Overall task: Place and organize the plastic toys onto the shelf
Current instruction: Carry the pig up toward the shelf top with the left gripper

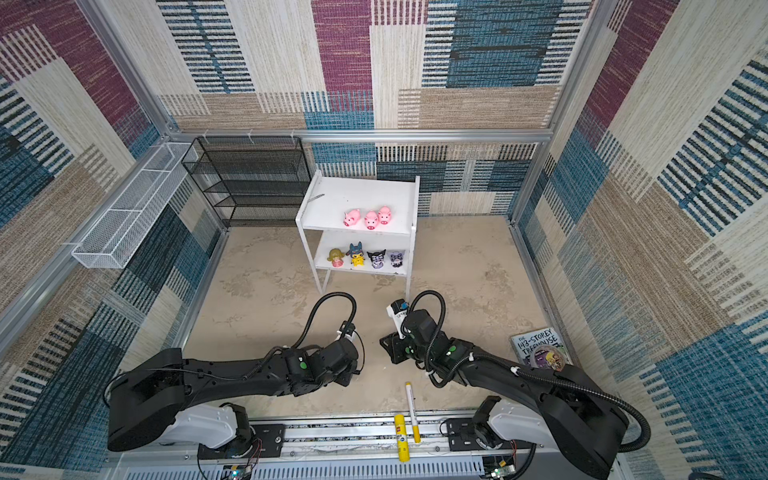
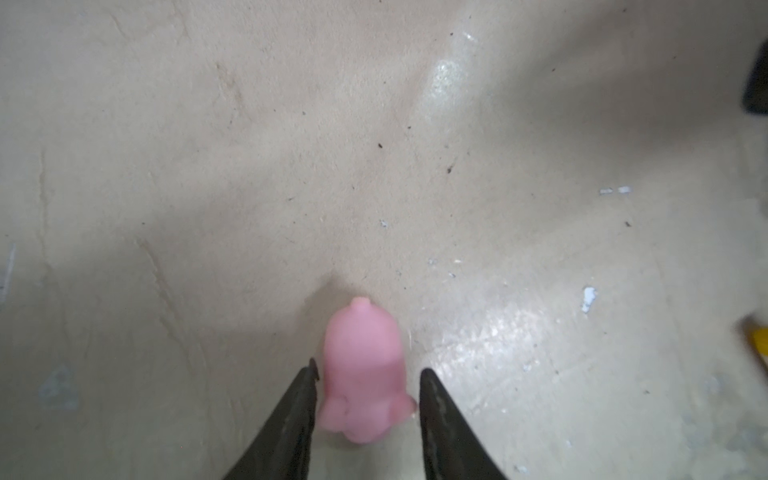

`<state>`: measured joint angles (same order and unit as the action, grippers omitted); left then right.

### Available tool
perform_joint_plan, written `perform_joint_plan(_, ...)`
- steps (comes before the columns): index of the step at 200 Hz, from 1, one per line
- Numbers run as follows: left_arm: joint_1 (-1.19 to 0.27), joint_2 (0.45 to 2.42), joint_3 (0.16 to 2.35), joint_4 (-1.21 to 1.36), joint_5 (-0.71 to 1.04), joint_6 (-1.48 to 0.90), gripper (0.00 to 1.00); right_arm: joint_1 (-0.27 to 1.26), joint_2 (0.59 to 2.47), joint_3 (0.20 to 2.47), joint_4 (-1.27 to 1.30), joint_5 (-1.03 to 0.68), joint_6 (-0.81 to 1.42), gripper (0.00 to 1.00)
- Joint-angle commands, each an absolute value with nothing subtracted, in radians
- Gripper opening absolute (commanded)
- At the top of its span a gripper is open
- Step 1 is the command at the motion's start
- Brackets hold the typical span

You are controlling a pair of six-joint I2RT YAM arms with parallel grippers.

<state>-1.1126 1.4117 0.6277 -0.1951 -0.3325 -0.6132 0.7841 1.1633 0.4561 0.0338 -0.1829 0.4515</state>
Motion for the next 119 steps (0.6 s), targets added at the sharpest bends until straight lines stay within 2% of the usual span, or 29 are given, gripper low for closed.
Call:
perform_joint_plan(1, -1.112, 1.424, 0.648, -0.229, -0.36, -0.613, 0.4, 0.782, 1.156, 0.456, 0.031, -0.171, 0.439, 0.21)
perform_joint_plan(66, -1.112, 1.379, 0.675, -0.291, -0.378, -0.575, 0.28, 0.776, 1.118, 0.454, 0.01, -0.162, 0.424, 0.21)
perform_joint_plan(88, -1.112, 1.321, 0.716, -0.359, -0.409, -0.532, 0.2, 0.773, 1.102, 0.454, -0.002, -0.156, 0.419, 0.21)
perform_joint_plan(119, -1.101, 1.23, 0.819, -0.489, -0.428, -0.449, 0.19, 0.768, 1.069, 0.462, -0.028, -0.149, 0.405, 0.21)
